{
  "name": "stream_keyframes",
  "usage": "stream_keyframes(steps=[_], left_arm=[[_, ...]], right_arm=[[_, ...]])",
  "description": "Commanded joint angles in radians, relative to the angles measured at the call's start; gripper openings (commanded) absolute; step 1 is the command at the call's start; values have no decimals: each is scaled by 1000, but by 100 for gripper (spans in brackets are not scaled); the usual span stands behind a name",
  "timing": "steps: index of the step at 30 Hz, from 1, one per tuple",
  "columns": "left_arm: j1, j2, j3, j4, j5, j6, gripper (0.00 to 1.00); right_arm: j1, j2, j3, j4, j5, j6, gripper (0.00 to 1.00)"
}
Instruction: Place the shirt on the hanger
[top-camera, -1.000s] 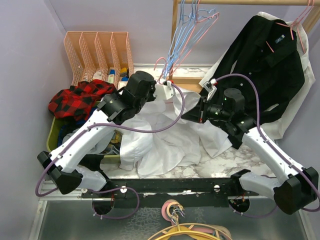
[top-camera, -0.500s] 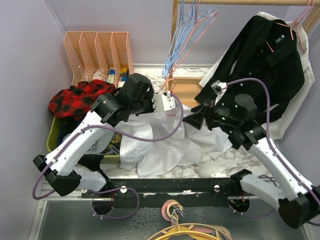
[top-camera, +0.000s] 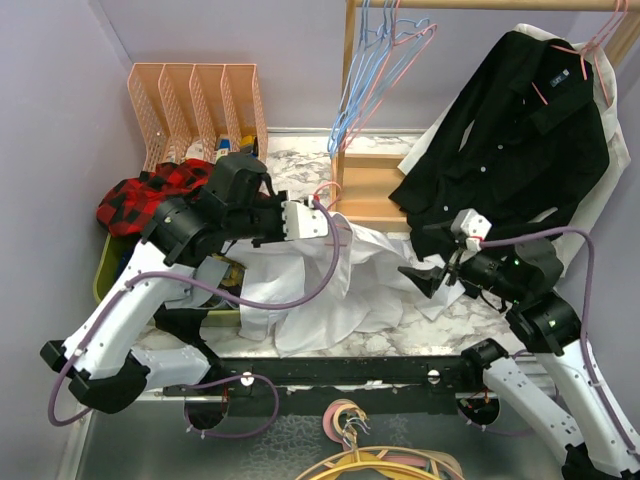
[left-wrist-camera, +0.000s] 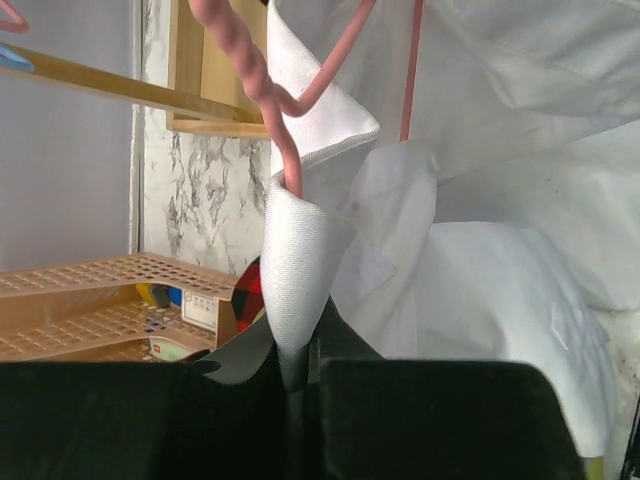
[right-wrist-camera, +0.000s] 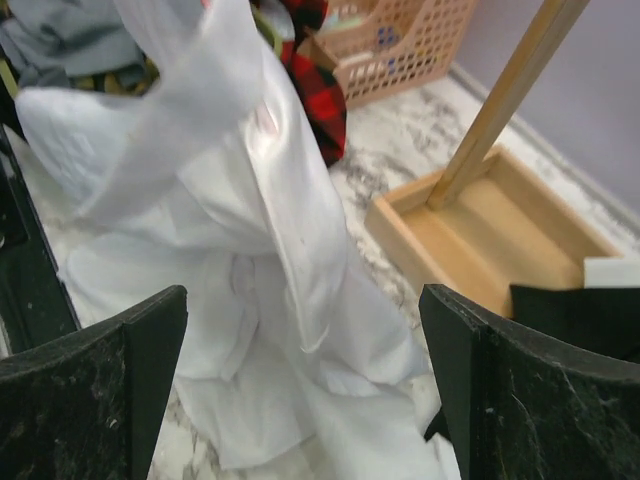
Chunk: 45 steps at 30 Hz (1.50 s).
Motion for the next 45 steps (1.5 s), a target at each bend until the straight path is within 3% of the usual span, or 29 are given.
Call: stream_keyframes(steps=[1,4,7,8,13,17,19,23,29,30,31,33,34,40,41,45], left_arm=[[23,-72,61,-33,192,-17,0],[38,-99,99,-61,217,-22,0],[58,-120,117,-62,233,-31,0],[69,-126,125,-64,248,-35,0],[120,-133,219,-113,341,-45,0],[159,-141,274,-129,315,-39,0],[179,-144,292,-132,303,-39,0],[223,-135,351,-152,347,-47,0],[239,-116,351,-157,358,-44,0],[243,-111,351,-154,366,-47,0],[251,-105,354,-150,378,-54,0],[276,-90,370,-142,421,-70,0],[292,-81,381,-135,446,-83,0],[420,-14,463,-116,641,-160,0],[443,-7,473,-123,696,-161,0],[532,-1,488,-162,843,-155,0]], right_arm=[[8,18,38,-217,14,-117,100],[8,6,47,-226,2,-113,99],[8,33,80,-263,-67,-113,85],[8,40,89,-264,-74,-107,76],[8,76,107,-265,-17,-140,3],[36,106,131,-265,54,-215,1],[66,141,135,-284,176,-256,1],[114,198,166,-328,392,-333,1],[119,199,328,-277,582,-480,2],[119,201,363,-251,601,-492,11],[119,202,402,-222,606,-487,28],[119,199,478,-196,543,-415,78],[119,191,509,-204,463,-372,97],[119,65,375,-147,-182,-158,99],[119,39,320,-100,-239,-124,99],[119,13,198,0,-222,-123,100]])
